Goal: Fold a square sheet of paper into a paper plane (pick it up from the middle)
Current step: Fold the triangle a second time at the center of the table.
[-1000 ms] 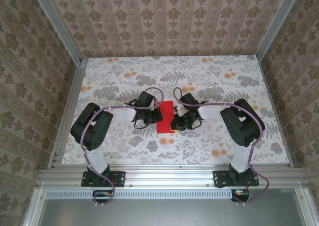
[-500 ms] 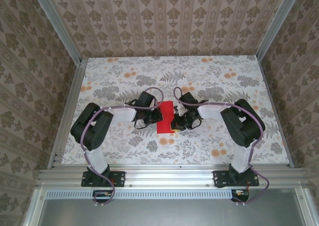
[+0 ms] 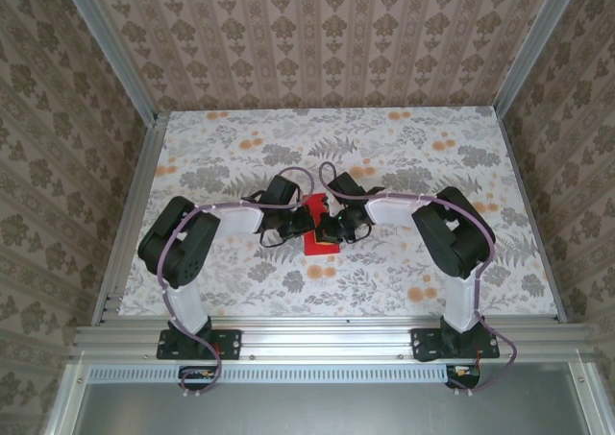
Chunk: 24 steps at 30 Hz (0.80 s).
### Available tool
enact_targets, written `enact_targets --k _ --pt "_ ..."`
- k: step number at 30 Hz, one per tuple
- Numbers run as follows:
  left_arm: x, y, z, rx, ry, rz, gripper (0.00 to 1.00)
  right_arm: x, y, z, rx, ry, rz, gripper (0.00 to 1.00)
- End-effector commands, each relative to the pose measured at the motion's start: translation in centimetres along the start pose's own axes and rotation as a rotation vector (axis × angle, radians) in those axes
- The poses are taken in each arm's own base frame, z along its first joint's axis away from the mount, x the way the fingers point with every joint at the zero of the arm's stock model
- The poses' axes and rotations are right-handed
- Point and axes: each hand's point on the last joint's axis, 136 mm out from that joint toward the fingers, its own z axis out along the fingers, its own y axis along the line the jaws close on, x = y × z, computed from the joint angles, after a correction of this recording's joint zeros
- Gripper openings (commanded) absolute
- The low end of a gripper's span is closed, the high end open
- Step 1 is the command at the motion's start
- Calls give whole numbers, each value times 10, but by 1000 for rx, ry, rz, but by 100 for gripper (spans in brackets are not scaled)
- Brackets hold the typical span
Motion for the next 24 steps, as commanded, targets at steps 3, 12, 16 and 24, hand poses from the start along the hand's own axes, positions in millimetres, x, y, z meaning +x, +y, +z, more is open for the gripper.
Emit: enact_targets --k 3,12,16,24 --pt "23 44 13 -111 71 -102 0 -14 -6 -2 8 -74 52 4" --pt "22 43 14 -98 74 -115 0 -15 -9 4 -56 -75 132 5" --pt "22 43 14 -98 75 -112 0 -6 -23 7 -5 -43 164 5" --pt "20 49 9 -116 58 -109 0 30 -58 -7 68 27 215 5"
